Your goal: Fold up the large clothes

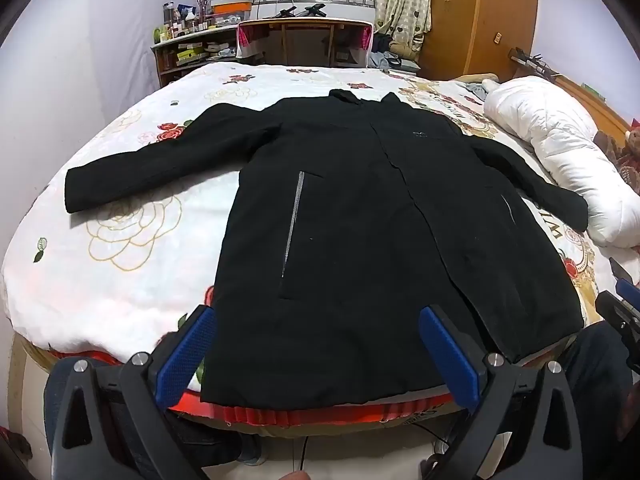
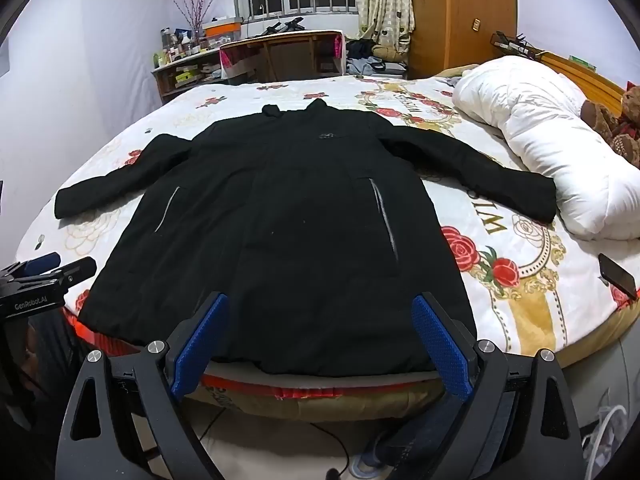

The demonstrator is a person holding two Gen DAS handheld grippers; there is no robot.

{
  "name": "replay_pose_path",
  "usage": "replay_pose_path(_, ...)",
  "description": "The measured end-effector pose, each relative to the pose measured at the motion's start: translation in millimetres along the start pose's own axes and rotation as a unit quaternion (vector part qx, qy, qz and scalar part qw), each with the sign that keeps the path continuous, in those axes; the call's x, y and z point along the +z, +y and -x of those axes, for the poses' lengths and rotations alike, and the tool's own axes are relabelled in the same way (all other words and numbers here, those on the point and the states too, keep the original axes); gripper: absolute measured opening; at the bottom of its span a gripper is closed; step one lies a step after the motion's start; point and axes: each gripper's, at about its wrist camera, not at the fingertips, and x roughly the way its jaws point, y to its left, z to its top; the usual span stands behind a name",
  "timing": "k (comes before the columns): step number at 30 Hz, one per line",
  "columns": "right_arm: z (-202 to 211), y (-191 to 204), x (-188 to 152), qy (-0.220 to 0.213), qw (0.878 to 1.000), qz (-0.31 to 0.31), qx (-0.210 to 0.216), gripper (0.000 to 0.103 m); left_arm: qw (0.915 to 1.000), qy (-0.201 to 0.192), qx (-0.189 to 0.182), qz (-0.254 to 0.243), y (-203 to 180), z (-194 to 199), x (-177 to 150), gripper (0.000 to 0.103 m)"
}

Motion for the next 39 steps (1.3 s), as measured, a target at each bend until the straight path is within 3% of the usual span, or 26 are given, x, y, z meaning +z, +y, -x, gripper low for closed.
replay_pose_path(39, -1.3, 3.7, -1.1, -0.001, 1.000, 0.005, 0.004, 0.093, 1.0000, -0.002, 0.002, -0.001, 0.0, 2.3, -2.1, 0.102)
